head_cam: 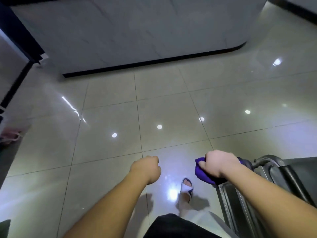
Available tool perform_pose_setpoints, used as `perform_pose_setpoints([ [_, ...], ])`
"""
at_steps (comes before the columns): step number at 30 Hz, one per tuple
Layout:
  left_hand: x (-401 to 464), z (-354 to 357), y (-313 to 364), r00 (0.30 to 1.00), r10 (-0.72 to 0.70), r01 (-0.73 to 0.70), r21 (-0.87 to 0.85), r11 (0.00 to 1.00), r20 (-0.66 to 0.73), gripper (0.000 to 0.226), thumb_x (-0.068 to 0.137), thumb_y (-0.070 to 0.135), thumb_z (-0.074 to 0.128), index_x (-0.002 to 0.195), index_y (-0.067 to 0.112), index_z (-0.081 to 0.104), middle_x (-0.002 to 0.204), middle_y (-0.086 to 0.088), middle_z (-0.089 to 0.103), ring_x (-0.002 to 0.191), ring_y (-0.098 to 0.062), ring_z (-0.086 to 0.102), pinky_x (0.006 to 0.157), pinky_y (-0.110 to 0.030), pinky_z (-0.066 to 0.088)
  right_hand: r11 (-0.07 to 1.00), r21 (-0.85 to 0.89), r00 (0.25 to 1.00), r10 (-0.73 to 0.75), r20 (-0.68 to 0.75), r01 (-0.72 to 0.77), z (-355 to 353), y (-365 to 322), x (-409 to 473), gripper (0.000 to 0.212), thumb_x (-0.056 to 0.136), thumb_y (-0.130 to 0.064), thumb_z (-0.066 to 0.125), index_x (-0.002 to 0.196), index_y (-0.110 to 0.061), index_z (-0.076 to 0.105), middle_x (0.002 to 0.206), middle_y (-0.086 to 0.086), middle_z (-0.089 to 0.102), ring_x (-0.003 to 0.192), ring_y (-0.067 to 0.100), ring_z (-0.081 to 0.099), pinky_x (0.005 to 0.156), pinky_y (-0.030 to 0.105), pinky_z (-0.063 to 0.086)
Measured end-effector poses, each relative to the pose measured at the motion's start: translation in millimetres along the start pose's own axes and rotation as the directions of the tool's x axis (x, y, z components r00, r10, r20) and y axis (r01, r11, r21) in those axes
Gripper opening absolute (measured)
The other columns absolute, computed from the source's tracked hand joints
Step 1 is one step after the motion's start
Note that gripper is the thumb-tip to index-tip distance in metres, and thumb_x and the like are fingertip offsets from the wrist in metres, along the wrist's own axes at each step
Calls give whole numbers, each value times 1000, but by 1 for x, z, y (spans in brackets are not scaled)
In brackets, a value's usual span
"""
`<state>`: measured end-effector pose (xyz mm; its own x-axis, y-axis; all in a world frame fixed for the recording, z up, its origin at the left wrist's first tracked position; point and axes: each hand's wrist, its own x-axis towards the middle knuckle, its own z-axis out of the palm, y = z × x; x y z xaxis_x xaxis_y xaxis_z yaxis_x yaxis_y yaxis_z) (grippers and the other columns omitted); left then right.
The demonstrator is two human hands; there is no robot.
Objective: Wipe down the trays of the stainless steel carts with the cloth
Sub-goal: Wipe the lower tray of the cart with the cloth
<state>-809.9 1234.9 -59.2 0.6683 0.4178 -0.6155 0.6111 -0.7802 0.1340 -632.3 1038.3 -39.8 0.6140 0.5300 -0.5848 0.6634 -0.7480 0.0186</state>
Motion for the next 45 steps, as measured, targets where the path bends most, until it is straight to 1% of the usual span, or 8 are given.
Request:
perform_pose_setpoints([
  [4, 71, -62, 32, 999, 24, -23, 31, 999, -35, 40, 102, 33, 37, 137, 23, 54, 135, -1, 61, 120, -27, 59, 87, -33, 48, 1000, 4, 995, -4, -99, 5, -56, 22, 59, 35, 94, -47, 36, 83, -22, 57, 84, 0, 57, 87, 29, 56, 77, 36, 37],
  [9, 145, -139, 84, 994, 75, -74, 17, 997, -82, 45, 102, 32, 38, 143, 23, 52, 142, -3, 57, 127, -27, 57, 97, -34, 49, 997, 71, 998, -2, -64, 6, -118, 66, 122, 37, 94, -47, 37, 76, -20, 54, 80, -1, 58, 85, 29, 59, 76, 35, 37],
  [15, 228, -198, 130, 989, 138, -137, 24, 990, -51, 44, 101, 33, 41, 142, 23, 53, 143, -4, 58, 129, -27, 56, 102, -34, 49, 980, 177, 995, 94, -14, -90, -164, 128, 190, 37, 91, -49, 40, 91, -20, 63, 87, 0, 63, 85, 27, 63, 71, 33, 45],
  [21, 336, -254, 163, 968, 253, -250, 131, 959, -3, 43, 105, 40, 42, 144, 26, 50, 145, 0, 55, 128, -23, 56, 104, -37, 47, 945, 247, 976, 218, 16, -215, -196, 176, 267, 42, 94, -51, 38, 79, -18, 60, 79, 1, 66, 73, 19, 63, 69, 32, 51],
  [27, 451, -340, 220, 887, 459, -456, 235, 858, 48, 46, 107, 40, 40, 149, 23, 46, 148, -3, 52, 129, -25, 55, 101, -37, 45, 847, 349, 913, 398, 87, -402, -231, 213, 326, 40, 96, -50, 36, 81, -22, 60, 85, -4, 64, 83, 21, 63, 72, 33, 44],
  [31, 500, -377, 265, 842, 530, -534, 306, 788, 103, 45, 107, 39, 42, 149, 23, 47, 147, -3, 54, 127, -25, 56, 103, -40, 47, 785, 419, 876, 479, 57, -457, -248, 240, 341, 38, 96, -54, 37, 77, -26, 54, 84, -6, 60, 86, 22, 60, 75, 34, 43],
  [37, 548, -397, 354, 733, 648, -670, 385, 634, 209, 43, 106, 37, 43, 147, 24, 50, 143, -1, 57, 123, -23, 59, 102, -39, 50, 634, 537, 783, 616, 85, -557, -259, 291, 358, 42, 96, -56, 36, 90, -24, 63, 87, -6, 63, 85, 20, 61, 73, 34, 41],
  [45, 596, -396, 518, 621, 721, -766, 433, 475, 307, 43, 105, 40, 43, 144, 25, 52, 141, 0, 58, 123, -22, 59, 103, -39, 50, 473, 612, 666, 737, 121, -634, -247, 420, 370, 42, 98, -57, 35, 88, -24, 59, 81, -7, 58, 80, 18, 60, 71, 34, 41],
])
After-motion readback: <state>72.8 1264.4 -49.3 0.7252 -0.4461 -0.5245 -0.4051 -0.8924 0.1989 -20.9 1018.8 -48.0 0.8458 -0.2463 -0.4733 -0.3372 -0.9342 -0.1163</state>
